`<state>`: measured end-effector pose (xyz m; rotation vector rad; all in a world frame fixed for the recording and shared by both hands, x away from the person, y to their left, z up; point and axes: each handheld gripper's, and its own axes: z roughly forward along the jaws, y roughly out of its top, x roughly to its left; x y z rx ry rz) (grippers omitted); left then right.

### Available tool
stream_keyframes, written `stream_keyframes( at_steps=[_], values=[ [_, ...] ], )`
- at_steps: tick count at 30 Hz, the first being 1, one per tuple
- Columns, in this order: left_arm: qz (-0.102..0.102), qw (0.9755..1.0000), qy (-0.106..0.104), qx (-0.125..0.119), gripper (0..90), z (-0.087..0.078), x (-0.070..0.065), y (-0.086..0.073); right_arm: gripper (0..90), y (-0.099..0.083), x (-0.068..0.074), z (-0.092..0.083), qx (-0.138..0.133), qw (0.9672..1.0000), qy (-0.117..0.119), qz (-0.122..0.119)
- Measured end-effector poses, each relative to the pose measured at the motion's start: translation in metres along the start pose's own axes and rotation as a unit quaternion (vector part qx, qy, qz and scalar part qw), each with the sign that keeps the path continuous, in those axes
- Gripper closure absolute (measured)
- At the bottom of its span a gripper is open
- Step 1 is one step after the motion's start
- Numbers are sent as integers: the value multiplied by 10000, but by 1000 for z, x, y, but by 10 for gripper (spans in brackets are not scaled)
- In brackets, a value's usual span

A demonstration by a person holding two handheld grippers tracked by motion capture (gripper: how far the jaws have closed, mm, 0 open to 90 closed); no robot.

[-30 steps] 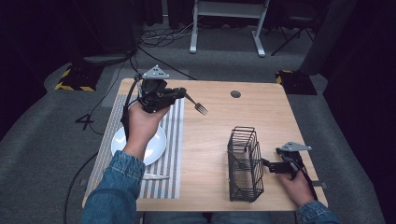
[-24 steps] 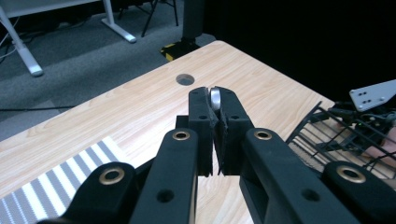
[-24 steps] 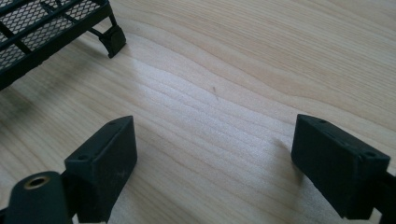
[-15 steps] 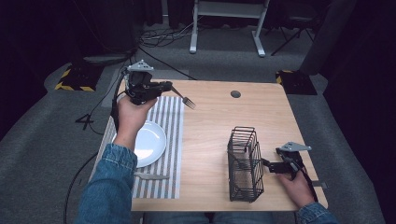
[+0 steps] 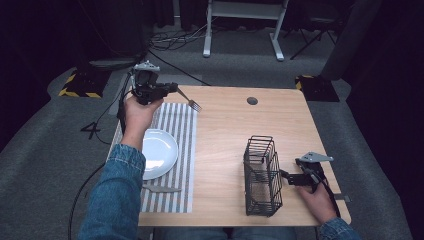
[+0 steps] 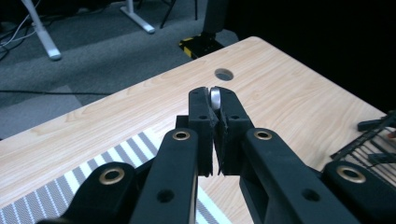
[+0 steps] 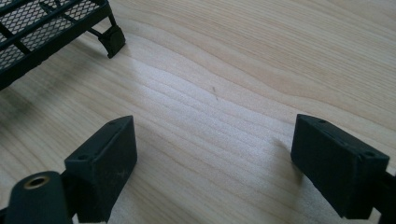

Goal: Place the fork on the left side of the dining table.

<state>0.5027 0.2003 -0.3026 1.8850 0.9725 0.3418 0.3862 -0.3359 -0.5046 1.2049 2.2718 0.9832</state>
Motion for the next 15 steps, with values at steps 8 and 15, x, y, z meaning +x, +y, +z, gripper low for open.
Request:
stream_keyframes(
  at_steps=[8,15],
  values=[
    [-307,9993,119,191,865,15,21,-7,144,0,0,0,2,10000,-13,12],
    [-541,9978,172,351,864,22,37,-18,144,0,0,0,2,10000,-21,12]
  ],
)
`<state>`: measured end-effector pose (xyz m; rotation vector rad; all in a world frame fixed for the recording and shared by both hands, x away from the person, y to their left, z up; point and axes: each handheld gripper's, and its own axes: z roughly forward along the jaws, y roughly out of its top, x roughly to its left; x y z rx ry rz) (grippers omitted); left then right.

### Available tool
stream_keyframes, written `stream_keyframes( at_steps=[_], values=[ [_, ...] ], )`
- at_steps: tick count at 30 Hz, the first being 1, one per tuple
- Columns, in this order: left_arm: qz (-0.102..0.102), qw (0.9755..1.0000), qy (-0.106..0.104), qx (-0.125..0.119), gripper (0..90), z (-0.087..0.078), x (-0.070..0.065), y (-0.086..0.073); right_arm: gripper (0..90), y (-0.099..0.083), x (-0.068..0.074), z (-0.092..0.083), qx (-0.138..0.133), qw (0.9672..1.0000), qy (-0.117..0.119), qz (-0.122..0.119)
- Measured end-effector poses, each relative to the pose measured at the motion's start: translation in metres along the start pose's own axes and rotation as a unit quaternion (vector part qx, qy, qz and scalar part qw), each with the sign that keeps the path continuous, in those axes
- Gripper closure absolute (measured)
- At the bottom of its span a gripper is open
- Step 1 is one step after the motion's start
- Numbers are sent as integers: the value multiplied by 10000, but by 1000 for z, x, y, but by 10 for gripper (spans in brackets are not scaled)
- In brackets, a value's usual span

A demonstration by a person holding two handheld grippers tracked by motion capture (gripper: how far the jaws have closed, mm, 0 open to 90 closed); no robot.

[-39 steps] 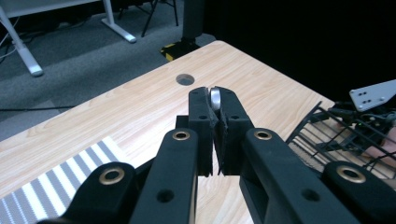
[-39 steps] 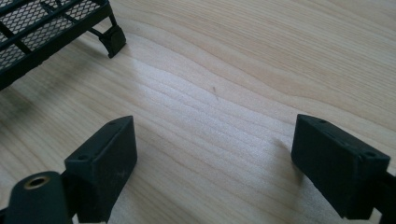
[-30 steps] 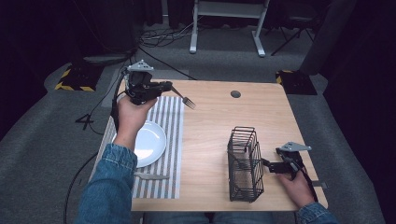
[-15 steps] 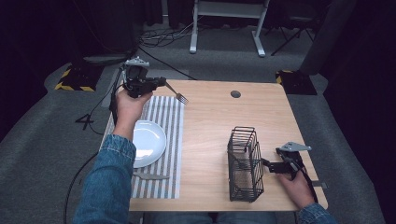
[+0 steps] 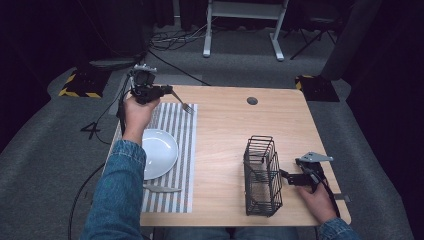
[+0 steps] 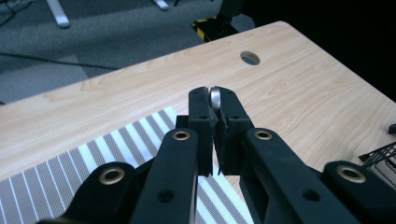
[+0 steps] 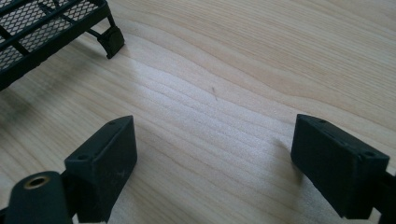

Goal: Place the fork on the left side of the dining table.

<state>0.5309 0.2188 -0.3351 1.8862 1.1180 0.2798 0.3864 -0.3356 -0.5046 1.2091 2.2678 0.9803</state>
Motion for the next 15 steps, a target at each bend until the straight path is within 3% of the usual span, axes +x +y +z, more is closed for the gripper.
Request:
stream_keyframes(
  at_steps=[15],
  values=[
    [-391,9987,215,253,864,-5,24,-19,143,0,0,0,-1,10000,0,1]
  ],
)
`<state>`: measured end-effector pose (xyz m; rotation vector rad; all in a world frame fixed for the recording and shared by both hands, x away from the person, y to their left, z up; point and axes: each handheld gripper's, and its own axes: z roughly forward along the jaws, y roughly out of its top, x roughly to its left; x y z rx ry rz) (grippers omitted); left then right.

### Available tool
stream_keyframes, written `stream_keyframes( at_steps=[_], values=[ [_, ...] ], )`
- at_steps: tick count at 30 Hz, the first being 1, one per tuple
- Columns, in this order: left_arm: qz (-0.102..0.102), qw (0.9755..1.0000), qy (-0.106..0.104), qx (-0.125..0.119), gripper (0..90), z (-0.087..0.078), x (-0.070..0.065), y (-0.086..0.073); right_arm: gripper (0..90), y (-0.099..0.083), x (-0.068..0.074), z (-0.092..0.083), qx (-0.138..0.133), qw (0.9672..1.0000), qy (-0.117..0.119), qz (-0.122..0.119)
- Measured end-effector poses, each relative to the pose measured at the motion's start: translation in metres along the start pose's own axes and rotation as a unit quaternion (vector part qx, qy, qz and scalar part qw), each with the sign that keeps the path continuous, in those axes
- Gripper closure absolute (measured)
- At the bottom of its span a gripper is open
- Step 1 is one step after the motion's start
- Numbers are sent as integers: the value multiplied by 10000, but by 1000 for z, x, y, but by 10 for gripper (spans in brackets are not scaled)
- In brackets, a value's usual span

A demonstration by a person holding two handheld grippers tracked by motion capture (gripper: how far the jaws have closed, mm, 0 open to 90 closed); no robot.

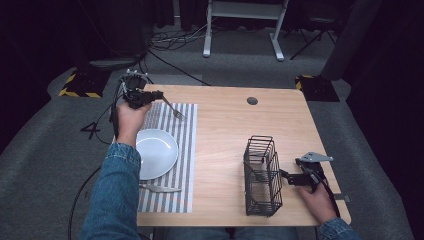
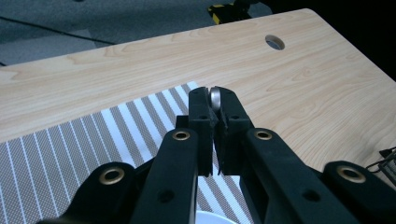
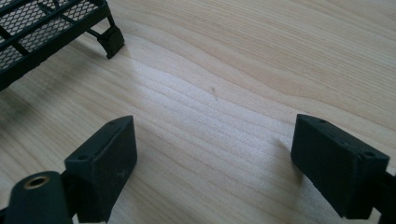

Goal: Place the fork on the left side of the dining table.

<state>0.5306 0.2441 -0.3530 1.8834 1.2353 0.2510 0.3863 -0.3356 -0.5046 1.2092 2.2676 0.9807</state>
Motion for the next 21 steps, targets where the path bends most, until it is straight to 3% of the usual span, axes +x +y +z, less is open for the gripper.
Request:
stream_keyframes(
  at_steps=[7,11,21],
  values=[
    [-128,9999,99,61,864,-1,7,-5,143,0,0,0,0,10000,1,1],
    [-298,9993,156,147,864,2,12,-9,144,0,0,0,1,10000,0,0],
    [-654,9977,94,181,863,1,22,-14,143,0,0,0,0,10000,0,0]
  ],
)
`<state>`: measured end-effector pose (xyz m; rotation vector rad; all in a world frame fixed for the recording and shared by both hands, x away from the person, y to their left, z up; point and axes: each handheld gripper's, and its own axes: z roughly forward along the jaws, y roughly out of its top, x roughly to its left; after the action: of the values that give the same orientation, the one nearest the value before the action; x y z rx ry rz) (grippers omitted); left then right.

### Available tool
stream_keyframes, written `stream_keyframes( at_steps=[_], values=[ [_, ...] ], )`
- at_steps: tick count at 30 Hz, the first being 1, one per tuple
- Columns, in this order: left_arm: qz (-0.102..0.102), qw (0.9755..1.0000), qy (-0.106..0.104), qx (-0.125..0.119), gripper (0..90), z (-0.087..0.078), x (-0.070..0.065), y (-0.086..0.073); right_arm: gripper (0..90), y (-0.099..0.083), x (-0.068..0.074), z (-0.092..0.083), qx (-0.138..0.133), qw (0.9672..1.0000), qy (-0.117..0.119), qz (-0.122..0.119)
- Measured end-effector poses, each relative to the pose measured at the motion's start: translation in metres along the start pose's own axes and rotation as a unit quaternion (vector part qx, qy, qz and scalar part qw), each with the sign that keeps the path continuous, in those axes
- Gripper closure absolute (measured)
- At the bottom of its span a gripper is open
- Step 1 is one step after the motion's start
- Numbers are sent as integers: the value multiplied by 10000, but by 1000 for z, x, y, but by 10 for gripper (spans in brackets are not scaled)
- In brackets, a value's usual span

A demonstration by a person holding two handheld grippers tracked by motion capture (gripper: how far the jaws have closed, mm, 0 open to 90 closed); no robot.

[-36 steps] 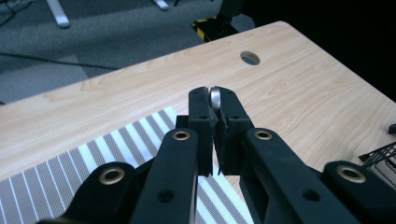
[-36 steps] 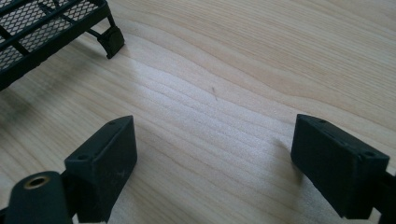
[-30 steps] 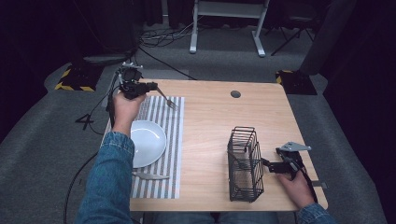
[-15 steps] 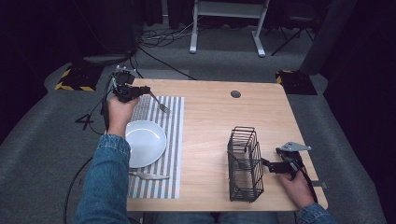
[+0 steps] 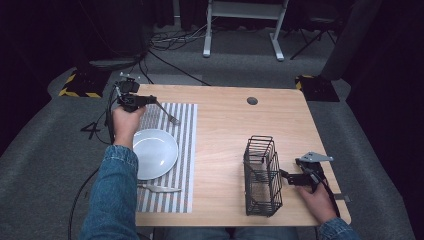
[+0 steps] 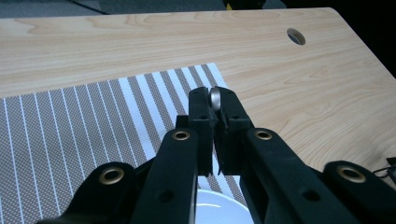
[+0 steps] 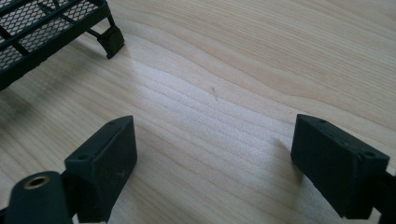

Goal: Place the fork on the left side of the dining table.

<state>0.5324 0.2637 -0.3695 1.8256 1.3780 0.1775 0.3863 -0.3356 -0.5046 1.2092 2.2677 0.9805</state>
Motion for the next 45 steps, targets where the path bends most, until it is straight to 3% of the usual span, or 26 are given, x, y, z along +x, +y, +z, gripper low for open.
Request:
stream_keyframes(
  at_steps=[6,11,17,21,26,31,38,45],
  values=[
    [7,9999,119,-9,833,2,4,0,144,0,0,0,0,10000,0,1],
    [286,9987,411,-17,759,7,6,-1,143,0,0,0,0,10000,0,2],
    [797,9937,782,14,711,13,10,-4,143,0,0,0,0,10000,0,0],
    [1050,9888,1053,95,646,19,12,-5,143,0,0,0,0,10000,0,1],
    [918,9894,1117,145,607,24,19,-7,143,0,0,0,0,10000,1,2],
    [965,9875,1240,110,607,27,26,-13,144,0,0,0,0,10000,0,0],
    [933,9877,1253,74,586,30,38,-25,144,0,0,0,0,10000,0,1],
    [926,9871,1291,196,590,32,45,-33,144,0,0,0,0,10000,1,1]
  ],
)
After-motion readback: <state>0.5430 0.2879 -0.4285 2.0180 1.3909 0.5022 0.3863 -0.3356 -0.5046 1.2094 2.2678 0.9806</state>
